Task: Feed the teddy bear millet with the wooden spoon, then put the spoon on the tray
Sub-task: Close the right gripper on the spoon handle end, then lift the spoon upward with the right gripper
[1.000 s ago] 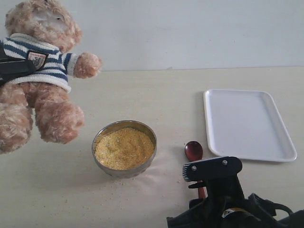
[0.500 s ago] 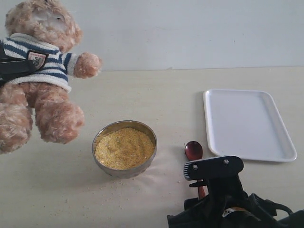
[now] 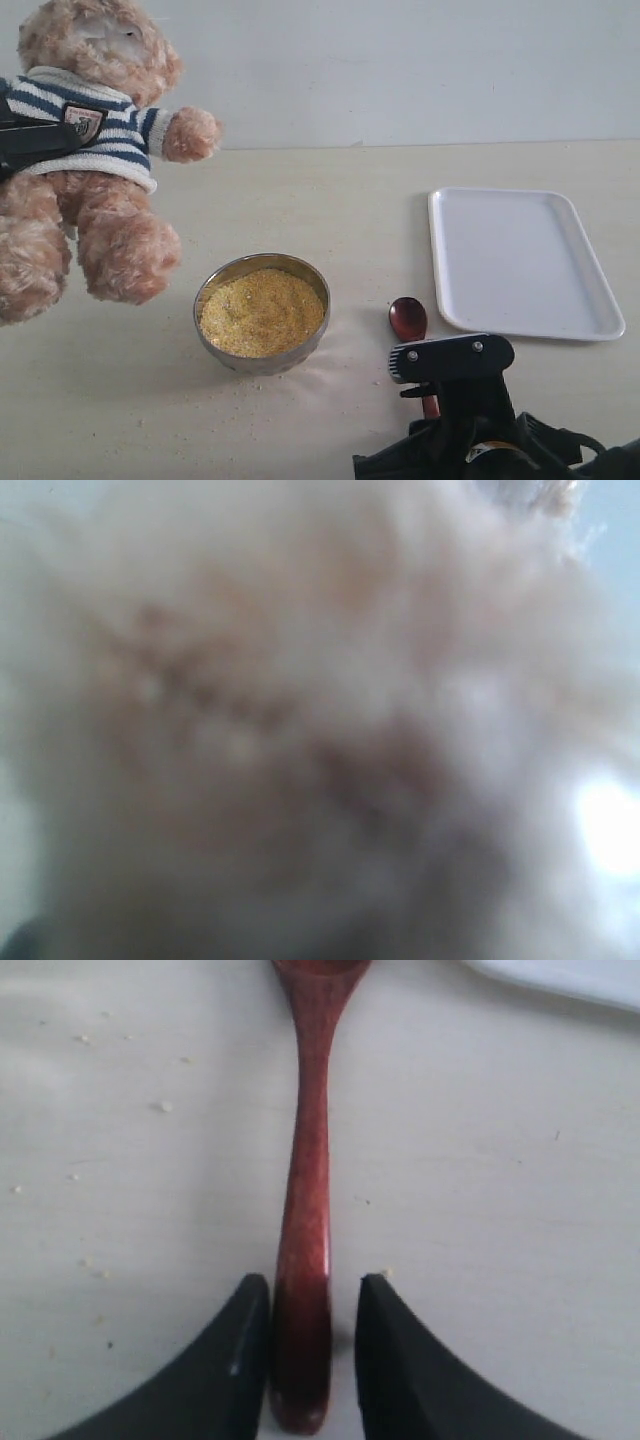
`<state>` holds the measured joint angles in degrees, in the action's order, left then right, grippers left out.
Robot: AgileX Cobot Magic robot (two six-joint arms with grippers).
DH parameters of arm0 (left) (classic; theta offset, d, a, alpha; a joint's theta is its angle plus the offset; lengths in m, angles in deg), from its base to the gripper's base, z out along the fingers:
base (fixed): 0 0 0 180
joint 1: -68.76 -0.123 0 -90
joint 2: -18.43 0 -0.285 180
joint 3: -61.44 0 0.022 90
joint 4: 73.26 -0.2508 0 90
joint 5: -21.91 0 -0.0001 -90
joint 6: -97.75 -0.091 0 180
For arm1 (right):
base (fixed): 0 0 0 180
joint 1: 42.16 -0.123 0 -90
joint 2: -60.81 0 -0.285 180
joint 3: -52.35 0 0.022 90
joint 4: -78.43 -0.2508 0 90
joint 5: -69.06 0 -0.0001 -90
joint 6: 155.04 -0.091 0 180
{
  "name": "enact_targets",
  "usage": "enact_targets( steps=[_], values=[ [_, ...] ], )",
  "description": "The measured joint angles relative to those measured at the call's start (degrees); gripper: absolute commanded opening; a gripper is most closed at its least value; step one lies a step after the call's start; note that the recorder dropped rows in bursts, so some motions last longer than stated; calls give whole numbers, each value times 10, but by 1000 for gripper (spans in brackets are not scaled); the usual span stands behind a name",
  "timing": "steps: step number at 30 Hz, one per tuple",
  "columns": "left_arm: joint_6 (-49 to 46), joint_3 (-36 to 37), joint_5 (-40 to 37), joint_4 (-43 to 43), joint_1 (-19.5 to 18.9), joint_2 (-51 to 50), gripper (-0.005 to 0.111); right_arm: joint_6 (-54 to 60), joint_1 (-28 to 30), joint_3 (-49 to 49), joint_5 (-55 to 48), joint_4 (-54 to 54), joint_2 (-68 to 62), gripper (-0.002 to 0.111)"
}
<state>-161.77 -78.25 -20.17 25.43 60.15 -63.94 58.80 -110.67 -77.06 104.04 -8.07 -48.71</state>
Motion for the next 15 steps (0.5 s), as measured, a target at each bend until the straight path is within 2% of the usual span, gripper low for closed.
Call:
enact_targets(
  steps=[4, 10, 15],
  values=[
    [0, 0, 0, 0, 0, 0, 5, 0, 0, 0, 1, 1, 0, 1],
    [0, 0, -1, 0, 0, 0, 5, -1, 0, -1, 28, 0, -2, 0],
    [0, 0, -1, 0, 0, 0, 5, 49, 0, -1, 68, -1, 35, 0]
  ],
)
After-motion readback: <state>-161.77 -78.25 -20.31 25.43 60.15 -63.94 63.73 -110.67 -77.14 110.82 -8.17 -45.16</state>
